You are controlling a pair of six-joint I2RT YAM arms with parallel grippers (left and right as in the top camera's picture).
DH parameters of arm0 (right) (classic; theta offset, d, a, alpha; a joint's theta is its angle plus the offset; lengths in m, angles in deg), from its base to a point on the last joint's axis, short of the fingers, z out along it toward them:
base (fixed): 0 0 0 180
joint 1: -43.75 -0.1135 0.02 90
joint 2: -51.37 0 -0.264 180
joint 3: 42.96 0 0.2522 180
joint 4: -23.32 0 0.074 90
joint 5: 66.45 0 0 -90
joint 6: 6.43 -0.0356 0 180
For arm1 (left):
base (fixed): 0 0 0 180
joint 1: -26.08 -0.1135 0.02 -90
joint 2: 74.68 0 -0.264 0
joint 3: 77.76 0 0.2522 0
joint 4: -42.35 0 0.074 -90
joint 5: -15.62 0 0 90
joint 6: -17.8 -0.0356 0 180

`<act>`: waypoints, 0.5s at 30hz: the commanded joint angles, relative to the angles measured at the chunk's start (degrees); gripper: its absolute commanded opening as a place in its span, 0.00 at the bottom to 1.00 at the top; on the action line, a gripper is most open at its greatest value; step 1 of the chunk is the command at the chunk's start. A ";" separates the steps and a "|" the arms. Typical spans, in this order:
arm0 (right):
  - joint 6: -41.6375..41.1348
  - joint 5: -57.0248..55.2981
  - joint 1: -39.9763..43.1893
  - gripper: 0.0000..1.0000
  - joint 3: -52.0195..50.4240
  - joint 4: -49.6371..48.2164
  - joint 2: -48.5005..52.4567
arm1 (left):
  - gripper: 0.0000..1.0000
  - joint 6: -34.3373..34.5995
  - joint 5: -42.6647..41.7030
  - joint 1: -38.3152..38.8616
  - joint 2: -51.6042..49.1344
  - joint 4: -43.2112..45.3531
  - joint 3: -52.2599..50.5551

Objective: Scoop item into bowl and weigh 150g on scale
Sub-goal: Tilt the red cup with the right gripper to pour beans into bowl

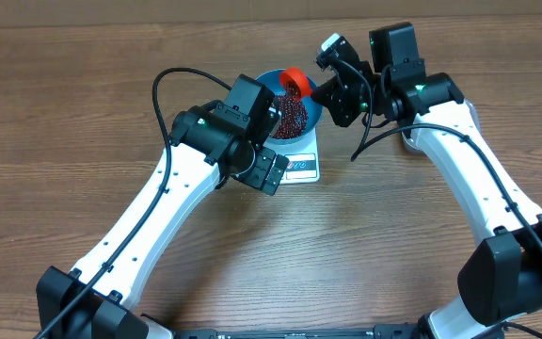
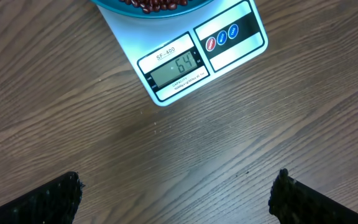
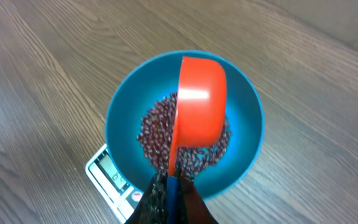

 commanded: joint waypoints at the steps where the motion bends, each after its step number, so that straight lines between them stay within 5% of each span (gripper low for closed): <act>1: 0.61 -3.69 -1.38 0.04 1.64 0.39 -1.81 | 1.00 -0.87 0.20 0.11 0.63 -0.15 0.52; 15: 3.06 -11.39 -5.14 0.04 1.64 1.40 -1.81 | 1.00 -0.87 0.20 0.11 0.63 -0.15 0.52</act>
